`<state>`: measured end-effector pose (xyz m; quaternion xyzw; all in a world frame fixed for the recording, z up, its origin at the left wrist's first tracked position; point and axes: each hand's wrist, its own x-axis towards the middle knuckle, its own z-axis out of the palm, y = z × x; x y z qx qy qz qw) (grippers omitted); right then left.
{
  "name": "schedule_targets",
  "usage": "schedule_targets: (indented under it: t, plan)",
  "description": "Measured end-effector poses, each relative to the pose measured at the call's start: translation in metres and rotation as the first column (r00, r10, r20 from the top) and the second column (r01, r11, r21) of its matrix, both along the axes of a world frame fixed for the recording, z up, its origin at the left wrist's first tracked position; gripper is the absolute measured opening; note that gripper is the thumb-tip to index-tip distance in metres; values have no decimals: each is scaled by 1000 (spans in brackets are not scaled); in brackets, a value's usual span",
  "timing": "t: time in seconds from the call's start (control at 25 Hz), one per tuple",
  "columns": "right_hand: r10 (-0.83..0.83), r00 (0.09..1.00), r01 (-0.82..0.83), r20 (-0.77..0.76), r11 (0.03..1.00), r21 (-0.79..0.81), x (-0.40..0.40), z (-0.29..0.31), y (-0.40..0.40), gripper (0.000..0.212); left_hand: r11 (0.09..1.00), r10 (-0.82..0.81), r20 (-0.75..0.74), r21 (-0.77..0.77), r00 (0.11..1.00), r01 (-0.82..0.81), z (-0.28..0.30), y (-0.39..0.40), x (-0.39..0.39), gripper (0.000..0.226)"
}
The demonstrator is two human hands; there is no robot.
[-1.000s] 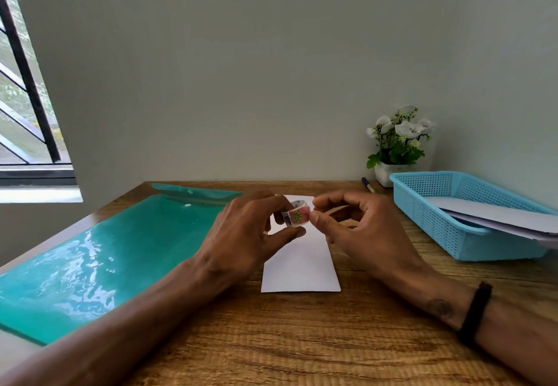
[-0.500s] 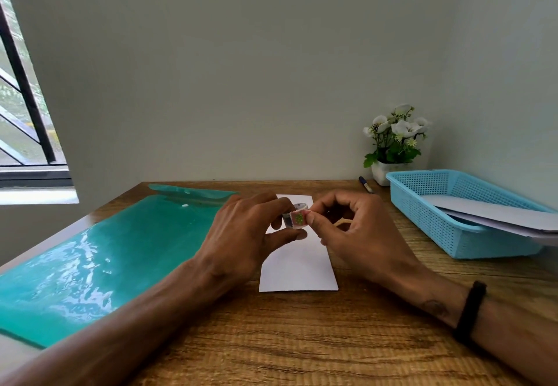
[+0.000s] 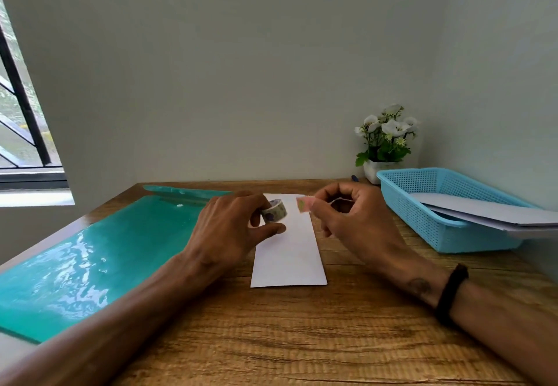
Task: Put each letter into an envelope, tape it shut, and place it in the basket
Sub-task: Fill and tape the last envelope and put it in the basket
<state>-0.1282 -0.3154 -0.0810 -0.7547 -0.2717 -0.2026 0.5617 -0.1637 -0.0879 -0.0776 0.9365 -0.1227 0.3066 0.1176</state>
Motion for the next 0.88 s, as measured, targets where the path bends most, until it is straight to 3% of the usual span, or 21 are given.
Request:
schedule_targets:
  t: [0.2,0.48,0.88]
  plan:
    - [-207,977,212,-49,965,157,15,12,-18,14,991,-118,13,-62,993,118,4,-3,-3,73]
    - [-312,948,273,60,896,350,23,44,-38,23,954,-259,-145,118,955,277,19,-66,46,49]
    - [-341,939,299,54,880,369,39,45,-48,20,953,-299,-180,-106,937,284,1,-126,117,31]
